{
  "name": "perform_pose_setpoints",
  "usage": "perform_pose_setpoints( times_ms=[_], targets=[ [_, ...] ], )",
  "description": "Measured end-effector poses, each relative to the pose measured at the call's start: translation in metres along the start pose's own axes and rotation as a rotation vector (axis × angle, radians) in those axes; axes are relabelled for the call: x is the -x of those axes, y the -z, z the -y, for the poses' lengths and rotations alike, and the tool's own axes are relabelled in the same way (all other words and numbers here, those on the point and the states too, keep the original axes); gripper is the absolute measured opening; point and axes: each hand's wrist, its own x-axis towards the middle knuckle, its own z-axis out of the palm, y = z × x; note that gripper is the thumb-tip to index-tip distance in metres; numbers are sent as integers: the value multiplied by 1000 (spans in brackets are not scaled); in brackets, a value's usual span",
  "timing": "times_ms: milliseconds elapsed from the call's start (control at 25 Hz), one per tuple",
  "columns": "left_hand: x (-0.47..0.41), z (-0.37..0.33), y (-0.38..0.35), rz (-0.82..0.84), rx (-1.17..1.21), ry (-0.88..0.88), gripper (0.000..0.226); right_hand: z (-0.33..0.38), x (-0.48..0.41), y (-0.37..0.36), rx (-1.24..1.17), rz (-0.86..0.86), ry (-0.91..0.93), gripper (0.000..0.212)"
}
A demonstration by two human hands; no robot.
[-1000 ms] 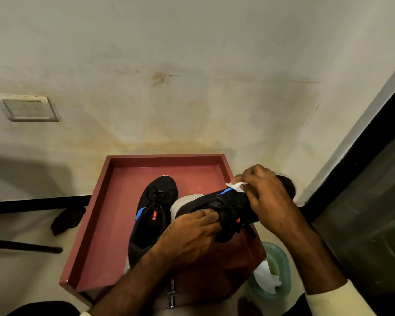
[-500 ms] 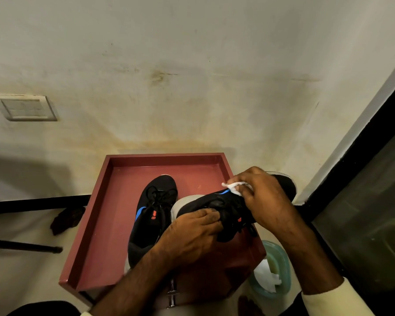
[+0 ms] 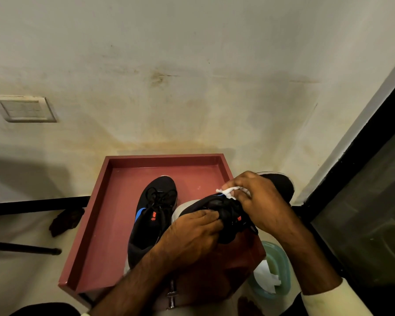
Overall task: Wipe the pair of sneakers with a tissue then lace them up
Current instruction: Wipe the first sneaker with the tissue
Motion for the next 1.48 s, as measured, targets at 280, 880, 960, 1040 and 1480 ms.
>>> perform_pose_setpoints(
  times_ms=[280,880,960,1040,1480],
  targets=[
    [-2,-2,3,27,-26,8,15,-4,0,-4,-6,-15,-14,26],
    [-14,-40,9,227,-51,206,10,-17,-12,-25,5,79,89,26],
    [-14,-35,8,224,-11,230,19,-19,-12,-26,-33,-33,54,27],
    [-18,-33,17,170,13,309,23,-15,-10,-26,-226,-126,48,27],
    [-30,14,42,-327,751,929,44,-9,9,-40,-429,-436,37,23]
  ],
)
